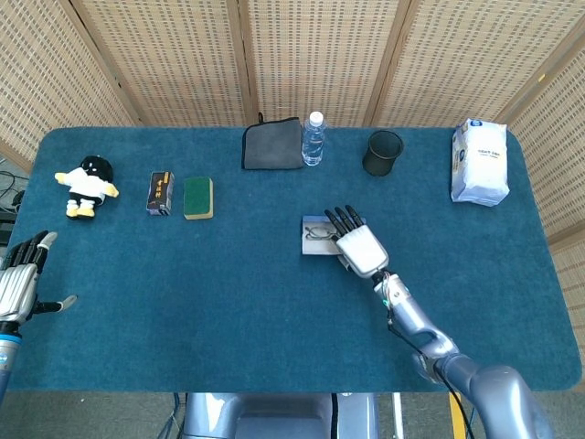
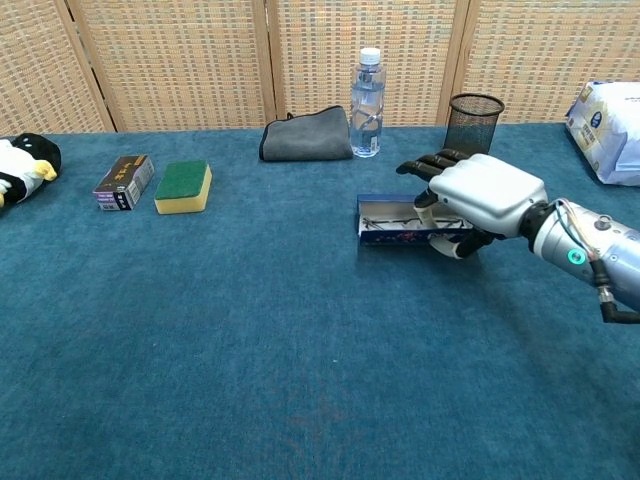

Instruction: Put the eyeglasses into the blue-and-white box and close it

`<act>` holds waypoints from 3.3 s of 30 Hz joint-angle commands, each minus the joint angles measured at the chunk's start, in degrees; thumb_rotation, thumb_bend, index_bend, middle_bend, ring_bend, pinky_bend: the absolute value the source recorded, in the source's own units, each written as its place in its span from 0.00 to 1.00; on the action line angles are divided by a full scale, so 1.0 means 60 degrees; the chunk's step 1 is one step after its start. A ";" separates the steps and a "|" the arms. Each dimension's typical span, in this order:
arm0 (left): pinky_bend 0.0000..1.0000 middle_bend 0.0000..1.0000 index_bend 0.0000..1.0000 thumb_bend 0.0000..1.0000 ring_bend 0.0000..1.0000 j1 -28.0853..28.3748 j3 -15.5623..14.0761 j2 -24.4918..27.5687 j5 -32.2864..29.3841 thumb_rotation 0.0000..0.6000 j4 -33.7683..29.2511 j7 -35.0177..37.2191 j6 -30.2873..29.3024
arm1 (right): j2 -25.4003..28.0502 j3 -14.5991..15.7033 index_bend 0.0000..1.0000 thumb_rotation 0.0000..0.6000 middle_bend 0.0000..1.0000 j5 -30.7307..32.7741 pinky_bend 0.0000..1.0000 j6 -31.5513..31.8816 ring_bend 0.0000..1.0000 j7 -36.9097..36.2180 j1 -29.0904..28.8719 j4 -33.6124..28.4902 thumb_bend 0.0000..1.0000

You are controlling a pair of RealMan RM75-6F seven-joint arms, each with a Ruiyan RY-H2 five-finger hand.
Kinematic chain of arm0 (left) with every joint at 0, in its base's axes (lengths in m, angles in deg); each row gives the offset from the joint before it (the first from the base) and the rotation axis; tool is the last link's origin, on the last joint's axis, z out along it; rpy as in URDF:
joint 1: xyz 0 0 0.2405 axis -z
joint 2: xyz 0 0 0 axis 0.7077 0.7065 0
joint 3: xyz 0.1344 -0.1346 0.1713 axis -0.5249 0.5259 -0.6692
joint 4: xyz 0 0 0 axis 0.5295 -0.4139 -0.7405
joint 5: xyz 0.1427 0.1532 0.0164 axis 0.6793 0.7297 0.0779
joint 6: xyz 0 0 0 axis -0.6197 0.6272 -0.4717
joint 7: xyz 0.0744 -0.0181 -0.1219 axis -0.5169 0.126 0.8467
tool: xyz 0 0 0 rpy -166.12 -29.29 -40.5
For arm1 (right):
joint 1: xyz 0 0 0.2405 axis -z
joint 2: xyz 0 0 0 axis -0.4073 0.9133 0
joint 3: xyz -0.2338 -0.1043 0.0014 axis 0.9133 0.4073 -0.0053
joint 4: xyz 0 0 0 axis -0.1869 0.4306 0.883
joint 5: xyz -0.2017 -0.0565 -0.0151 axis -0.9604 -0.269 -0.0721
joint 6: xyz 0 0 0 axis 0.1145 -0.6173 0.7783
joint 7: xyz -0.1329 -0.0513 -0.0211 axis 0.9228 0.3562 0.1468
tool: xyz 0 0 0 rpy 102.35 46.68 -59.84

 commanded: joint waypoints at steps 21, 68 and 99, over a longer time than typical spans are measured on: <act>0.00 0.00 0.00 0.00 0.00 0.0070 -0.0012 -0.0047 -0.0108 1.00 0.0035 -0.0106 0.0147 | 0.4344 0.0935 0.67 1.00 0.08 -0.0646 0.06 -0.0134 0.00 0.1815 0.0740 -0.6745 0.54; 0.00 0.00 0.00 0.00 0.00 0.0107 -0.0004 -0.0088 -0.0239 1.00 0.0107 -0.0167 0.0229 | 0.3388 0.0521 0.62 1.00 0.08 -0.0613 0.06 -0.1158 0.00 0.3071 0.0136 -0.5318 0.50; 0.00 0.00 0.00 0.00 0.00 0.0106 -0.0018 -0.0068 -0.0204 1.00 0.0095 -0.0115 0.0239 | 0.2410 -0.0654 0.02 1.00 0.00 0.0498 0.06 -0.1288 0.00 0.3843 -0.0535 -0.4509 0.26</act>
